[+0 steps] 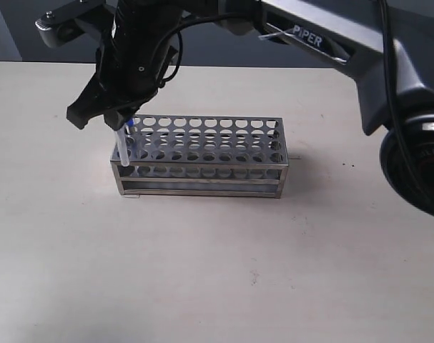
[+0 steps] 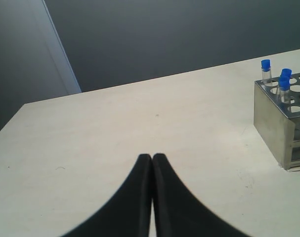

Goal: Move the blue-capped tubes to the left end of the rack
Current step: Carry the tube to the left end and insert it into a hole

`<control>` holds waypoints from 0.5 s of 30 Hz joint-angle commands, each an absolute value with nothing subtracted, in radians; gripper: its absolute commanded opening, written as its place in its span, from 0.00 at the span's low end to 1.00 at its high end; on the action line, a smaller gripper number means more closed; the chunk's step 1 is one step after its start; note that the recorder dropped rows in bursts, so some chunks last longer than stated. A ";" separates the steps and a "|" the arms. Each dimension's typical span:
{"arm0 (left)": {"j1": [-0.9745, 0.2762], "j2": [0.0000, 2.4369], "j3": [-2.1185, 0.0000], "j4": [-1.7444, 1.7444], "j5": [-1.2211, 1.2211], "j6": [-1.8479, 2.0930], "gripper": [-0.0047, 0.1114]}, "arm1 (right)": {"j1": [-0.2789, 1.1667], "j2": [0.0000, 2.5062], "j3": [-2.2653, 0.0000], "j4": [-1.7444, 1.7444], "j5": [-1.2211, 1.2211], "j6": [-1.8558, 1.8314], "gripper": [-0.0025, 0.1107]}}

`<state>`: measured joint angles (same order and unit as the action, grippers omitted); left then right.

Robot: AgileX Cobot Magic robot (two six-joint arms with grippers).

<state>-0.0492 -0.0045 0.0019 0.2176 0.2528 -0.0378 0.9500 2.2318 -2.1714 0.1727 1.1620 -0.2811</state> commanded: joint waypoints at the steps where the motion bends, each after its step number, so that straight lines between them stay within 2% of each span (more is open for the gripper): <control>1: -0.055 0.000 0.000 0.221 0.240 -0.041 0.04 | 0.950 2.229 -2.170 0.165 1.114 -0.287 0.02; 15: -0.055 0.000 0.000 0.221 0.240 -0.041 0.04 | 0.948 2.278 -2.188 0.111 1.100 -0.269 0.02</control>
<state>-0.0492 -0.0045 0.0019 0.2176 0.2528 -0.0378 0.9515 2.2655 -2.1834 0.1166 1.0981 -0.2704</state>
